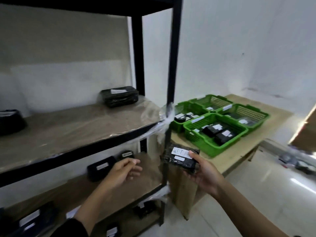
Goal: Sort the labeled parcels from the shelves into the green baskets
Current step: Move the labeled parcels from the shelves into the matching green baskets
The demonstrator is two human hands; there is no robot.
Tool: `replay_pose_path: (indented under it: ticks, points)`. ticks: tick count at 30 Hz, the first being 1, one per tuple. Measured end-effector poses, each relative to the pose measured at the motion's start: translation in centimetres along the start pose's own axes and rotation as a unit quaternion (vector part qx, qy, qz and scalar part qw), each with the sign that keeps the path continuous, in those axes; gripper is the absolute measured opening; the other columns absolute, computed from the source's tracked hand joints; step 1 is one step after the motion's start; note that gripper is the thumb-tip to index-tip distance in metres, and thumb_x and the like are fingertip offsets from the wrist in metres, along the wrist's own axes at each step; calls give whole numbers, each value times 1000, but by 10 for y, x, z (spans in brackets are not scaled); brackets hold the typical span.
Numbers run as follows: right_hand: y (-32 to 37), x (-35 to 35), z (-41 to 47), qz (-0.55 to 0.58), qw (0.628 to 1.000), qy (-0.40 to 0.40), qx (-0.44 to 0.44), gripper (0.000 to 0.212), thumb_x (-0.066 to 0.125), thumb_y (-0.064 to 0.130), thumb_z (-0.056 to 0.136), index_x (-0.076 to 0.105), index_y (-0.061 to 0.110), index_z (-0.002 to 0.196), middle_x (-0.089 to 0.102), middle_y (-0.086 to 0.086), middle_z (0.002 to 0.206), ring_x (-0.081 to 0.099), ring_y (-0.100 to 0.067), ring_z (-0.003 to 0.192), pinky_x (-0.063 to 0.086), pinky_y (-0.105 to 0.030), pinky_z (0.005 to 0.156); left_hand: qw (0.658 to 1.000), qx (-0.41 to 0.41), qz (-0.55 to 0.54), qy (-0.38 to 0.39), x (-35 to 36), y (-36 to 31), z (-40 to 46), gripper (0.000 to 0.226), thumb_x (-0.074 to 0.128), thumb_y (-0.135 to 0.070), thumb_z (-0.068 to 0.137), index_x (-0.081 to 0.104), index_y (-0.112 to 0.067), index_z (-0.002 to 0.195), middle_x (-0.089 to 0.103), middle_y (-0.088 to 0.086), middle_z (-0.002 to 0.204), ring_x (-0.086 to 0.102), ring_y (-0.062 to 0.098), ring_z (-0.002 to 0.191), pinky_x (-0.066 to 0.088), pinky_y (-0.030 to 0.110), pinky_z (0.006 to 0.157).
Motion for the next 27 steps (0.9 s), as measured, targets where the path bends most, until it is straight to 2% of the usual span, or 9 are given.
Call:
replay_pose_path:
  ticks: [3,8,13,17,21,22,24,25,27]
  points:
    - [43,-64,9,-1,999,-34,-20,18,61,22,88,63,9,101,67,-13,82,61,-25,74,50,-31,63,1000,3,-14,17,60,-9,29,22,42,-17,98,63,-14,95,72,-1,76,67,8,67,45,20,59]
    - [105,-148,24,-60,996,-65,-24,21,58,26,90,63,9,101,68,-14,91,63,-26,76,51,-27,57,999,0,-41,6,136,-15,66,20,44,-17,97,64,-14,94,72,3,78,66,15,70,45,23,59]
    - [145,-194,52,-100,992,-75,-31,16,57,25,91,65,12,97,67,-10,90,58,-22,73,45,-29,63,998,-28,-48,-2,186,-12,90,20,45,-17,97,65,-13,97,71,4,82,64,18,76,44,24,62]
    - [153,-215,83,-114,990,-83,-24,9,59,24,90,62,16,94,64,-6,87,56,-19,69,43,-27,60,998,-37,-40,-23,211,-17,121,19,45,-18,97,64,-15,96,70,4,85,63,17,77,42,25,67]
    - [161,-228,127,-140,987,-79,-8,8,62,24,88,61,17,93,63,-7,88,55,-21,71,43,-27,59,997,-50,-50,-38,230,-18,184,17,46,-15,97,63,-11,95,72,1,71,63,14,64,47,27,69]
    - [166,-232,141,-159,985,-72,-10,10,63,24,88,62,17,94,63,-7,89,55,-21,72,44,-27,60,995,-56,-67,-43,237,-18,204,16,47,-15,97,62,-9,94,71,3,70,62,13,59,47,25,64]
    - [178,-237,164,-195,979,-62,-17,14,64,24,87,64,15,97,65,-5,88,56,-22,74,46,-28,63,992,-68,-84,-62,255,-17,239,13,48,-15,96,59,-11,92,67,7,79,57,10,56,40,18,48]
    - [187,-239,177,-212,976,-55,-21,17,65,25,86,63,13,99,65,-5,88,58,-21,74,46,-28,64,991,-72,-82,-76,266,-16,259,11,48,-17,96,58,-14,93,64,7,85,57,11,61,39,19,49]
    - [201,-242,201,-250,967,-40,-22,20,65,26,86,63,13,101,67,-6,91,61,-21,76,47,-28,66,990,-71,-53,-108,291,-17,291,18,49,-24,95,55,-13,109,61,5,100,59,17,78,47,28,64]
Point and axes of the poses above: each hand's wrist, its own z-axis towards the middle knuckle, its own x-axis out of the palm, y = z × x, the point moved 1 cm from there along z, towards the middle knuckle
